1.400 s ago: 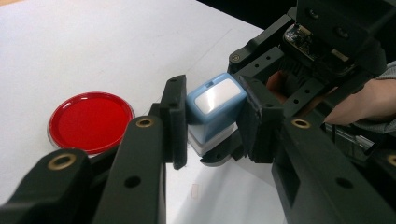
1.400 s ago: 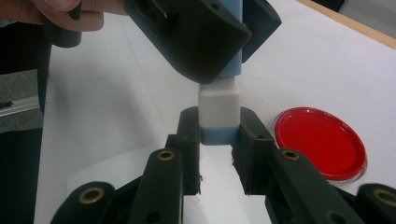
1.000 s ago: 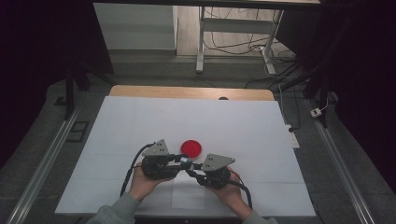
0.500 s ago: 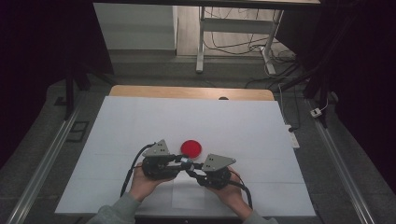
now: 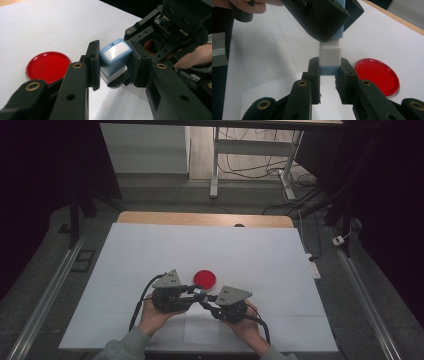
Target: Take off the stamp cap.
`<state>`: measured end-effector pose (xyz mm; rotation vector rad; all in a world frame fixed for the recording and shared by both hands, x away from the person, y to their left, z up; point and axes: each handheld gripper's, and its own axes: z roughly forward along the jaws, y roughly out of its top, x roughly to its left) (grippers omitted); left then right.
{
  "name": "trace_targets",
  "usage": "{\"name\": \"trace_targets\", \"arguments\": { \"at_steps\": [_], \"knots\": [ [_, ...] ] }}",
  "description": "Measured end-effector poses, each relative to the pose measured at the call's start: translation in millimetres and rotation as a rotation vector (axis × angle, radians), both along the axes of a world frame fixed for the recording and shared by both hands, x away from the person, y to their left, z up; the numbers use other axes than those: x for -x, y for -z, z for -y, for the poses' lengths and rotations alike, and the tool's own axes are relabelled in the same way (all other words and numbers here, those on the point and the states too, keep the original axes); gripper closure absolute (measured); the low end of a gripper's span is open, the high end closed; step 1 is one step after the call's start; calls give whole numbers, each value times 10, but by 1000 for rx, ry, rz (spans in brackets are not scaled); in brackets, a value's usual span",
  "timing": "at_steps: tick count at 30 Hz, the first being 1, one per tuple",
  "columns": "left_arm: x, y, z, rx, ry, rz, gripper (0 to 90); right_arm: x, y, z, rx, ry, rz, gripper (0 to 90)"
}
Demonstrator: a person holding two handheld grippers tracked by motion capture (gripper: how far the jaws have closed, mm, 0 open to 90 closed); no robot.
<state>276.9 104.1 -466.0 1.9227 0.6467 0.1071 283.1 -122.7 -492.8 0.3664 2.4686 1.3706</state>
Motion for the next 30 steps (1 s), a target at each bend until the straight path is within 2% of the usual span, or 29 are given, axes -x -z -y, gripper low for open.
{"name": "trace_targets", "arguments": {
  "at_steps": [4, 10, 21, 30],
  "knots": [
    [-13, 11, -18, 15, 15, 5, 647, -3, -3, 4, -15, -6, -14, 740],
    [-5, 12, -21, 10, 22, 17, 653, -11, 1, 9, -23, -13, -32, 739],
    [35, 14, 17, 3, -18, 37, 656, -20, 22, 19, -47, 0, -45, 741],
    [28, 30, 8, 13, -19, 28, 656, -11, 38, 23, -47, 7, -39, 743]
  ]
}}
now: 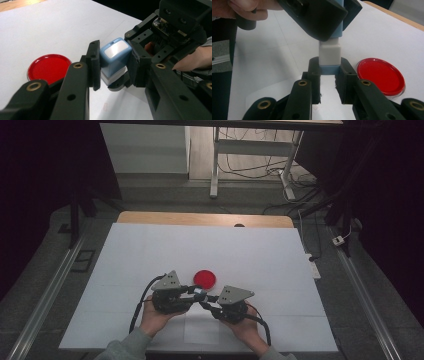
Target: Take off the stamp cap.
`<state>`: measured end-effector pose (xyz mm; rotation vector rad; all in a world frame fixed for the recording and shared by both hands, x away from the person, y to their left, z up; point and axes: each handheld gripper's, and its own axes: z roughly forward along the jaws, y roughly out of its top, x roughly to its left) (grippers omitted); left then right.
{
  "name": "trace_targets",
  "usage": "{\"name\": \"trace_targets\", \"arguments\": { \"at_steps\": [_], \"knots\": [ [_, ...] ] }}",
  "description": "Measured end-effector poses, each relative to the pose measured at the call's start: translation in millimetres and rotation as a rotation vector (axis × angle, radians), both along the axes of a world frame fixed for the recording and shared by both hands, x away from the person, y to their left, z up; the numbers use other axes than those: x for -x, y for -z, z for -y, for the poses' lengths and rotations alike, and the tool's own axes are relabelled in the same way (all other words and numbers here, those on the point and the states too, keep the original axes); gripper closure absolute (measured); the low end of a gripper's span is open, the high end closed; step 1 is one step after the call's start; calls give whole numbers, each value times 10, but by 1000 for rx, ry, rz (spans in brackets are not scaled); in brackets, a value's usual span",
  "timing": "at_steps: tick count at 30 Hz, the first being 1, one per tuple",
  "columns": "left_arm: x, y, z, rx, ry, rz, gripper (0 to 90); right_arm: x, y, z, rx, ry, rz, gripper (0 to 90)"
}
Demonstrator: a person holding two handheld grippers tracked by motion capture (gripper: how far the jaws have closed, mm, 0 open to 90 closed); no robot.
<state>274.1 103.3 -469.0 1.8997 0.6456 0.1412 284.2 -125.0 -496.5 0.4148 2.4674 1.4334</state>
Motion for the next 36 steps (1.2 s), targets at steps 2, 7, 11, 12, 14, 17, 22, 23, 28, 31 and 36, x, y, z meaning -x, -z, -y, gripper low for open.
{"name": "trace_targets", "arguments": {
  "at_steps": [2, 7, 11, 12, 14, 17, 22, 23, 28, 31, 36],
  "knots": [
    [-1, 2, -1, 4, 1, -3, 657, -2, -3, 3, 4, -6, 3, 744],
    [-13, 6, -29, 35, 2, -19, 656, -6, -16, 16, 14, -18, 15, 744],
    [-28, -90, -262, 116, -76, 9, 657, -7, 69, 18, 51, -5, 0, 743],
    [-27, -95, -300, 115, -80, 9, 657, -13, 69, 20, 36, -6, -10, 743],
    [-22, -79, -307, 102, -73, 3, 657, -13, 30, 14, 29, -8, 6, 743],
    [-13, -59, -245, 73, -58, 2, 656, -14, 15, 32, 19, 3, 4, 742],
    [-7, -62, -234, 61, -57, -4, 655, -27, -3, 72, -2, 17, 3, 741],
    [-10, -62, -240, 64, -58, -7, 656, -29, -3, 77, -4, 16, 1, 741],
    [-11, -62, -252, 63, -63, -16, 655, -25, -11, 87, -12, 17, 5, 741],
    [-5, -68, -260, 64, -64, -18, 655, -28, -13, 94, -17, 20, 4, 740],
    [-4, -72, -288, 66, -68, -20, 654, -32, -11, 101, -14, 25, 4, 740]
  ]
}}
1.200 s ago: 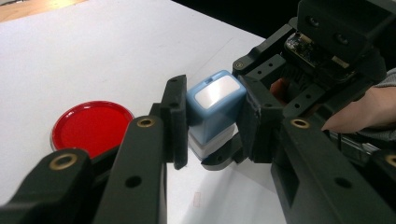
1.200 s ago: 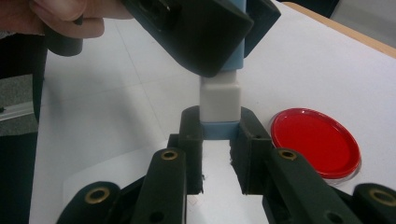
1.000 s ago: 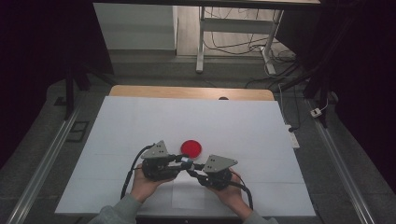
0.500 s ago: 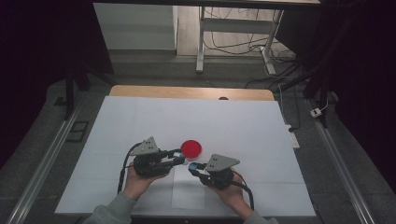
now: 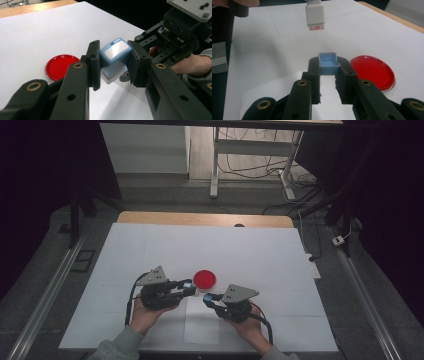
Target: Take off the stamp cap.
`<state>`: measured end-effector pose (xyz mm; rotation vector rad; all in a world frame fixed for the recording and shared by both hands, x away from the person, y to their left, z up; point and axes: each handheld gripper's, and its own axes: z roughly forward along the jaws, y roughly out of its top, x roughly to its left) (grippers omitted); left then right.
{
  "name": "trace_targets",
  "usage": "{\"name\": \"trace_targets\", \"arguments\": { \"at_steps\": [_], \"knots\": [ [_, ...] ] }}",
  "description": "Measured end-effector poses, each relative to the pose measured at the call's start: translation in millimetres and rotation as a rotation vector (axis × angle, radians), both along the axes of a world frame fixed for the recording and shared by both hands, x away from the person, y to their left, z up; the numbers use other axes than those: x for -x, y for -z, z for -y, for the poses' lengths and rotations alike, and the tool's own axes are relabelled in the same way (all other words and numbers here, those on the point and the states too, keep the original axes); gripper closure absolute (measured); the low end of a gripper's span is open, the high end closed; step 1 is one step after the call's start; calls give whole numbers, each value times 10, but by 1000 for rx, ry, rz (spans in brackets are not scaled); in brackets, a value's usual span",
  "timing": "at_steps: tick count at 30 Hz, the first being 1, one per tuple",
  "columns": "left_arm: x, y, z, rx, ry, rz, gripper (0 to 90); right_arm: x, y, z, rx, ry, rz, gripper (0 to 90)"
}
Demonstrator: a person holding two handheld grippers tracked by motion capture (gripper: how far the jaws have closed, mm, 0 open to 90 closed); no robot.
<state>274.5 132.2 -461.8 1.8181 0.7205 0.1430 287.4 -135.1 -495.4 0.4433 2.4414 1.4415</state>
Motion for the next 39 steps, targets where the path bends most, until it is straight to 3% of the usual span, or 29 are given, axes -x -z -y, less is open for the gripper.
{"name": "trace_targets", "arguments": {
  "at_steps": [12, 39],
  "knots": [
    [-4, 0, -38, 0, -13, -6, 654, 1, 4, 64, -1, 16, 7, 739],
    [-20, 9, -62, -26, -38, 9, 654, 44, -22, 946, -13, 213, 8, 739]
  ]
}}
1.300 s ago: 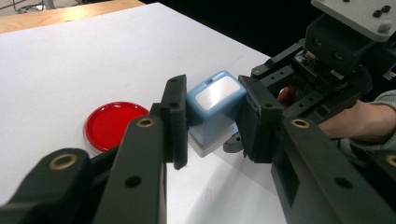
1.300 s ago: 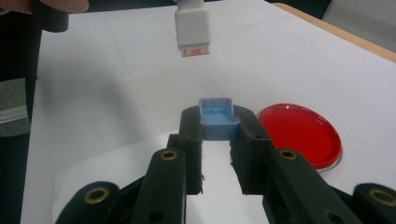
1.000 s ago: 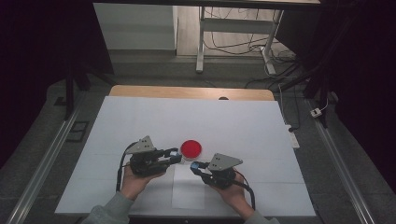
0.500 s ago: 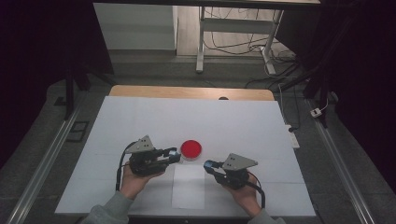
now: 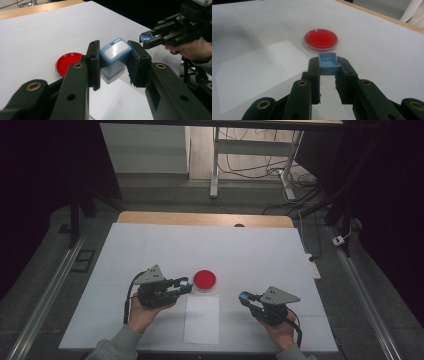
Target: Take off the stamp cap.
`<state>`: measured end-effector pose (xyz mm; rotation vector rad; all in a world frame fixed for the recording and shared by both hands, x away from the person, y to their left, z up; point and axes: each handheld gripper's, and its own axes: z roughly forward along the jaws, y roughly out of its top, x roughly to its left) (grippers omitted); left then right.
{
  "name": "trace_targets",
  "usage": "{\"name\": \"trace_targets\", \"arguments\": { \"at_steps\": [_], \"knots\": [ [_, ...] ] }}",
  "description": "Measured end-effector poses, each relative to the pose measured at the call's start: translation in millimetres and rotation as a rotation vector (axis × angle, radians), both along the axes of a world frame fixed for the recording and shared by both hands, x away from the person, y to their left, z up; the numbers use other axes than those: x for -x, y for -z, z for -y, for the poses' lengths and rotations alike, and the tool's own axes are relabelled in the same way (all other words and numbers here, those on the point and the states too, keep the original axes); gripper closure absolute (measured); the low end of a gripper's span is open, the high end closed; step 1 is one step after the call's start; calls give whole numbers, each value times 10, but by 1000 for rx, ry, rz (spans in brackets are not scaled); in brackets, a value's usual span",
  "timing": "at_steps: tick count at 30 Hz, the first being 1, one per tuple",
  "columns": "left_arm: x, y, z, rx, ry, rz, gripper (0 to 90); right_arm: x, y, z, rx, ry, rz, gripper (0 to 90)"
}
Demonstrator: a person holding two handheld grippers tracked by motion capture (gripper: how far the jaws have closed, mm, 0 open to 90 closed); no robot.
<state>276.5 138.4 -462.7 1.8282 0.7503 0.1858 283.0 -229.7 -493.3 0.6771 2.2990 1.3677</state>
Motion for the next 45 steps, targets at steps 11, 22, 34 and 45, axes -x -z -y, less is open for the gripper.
{"name": "trace_targets", "arguments": {
  "at_steps": [11, 22, 34, 45],
  "knots": [
    [-7, 1, -3, -6, -11, 5, 653, 36, -11, 240, -11, 53, 0, 739],
    [-70, -12, 30, 4, -15, 4, 653, 8, 10, 298, -12, 68, -6, 739],
    [-168, -7, 74, -2, -23, 2, 654, -9, 22, 262, -18, 63, -8, 739],
    [-274, 30, 82, -9, -33, -10, 653, -20, 28, 255, -7, 61, -11, 738]
  ]
}}
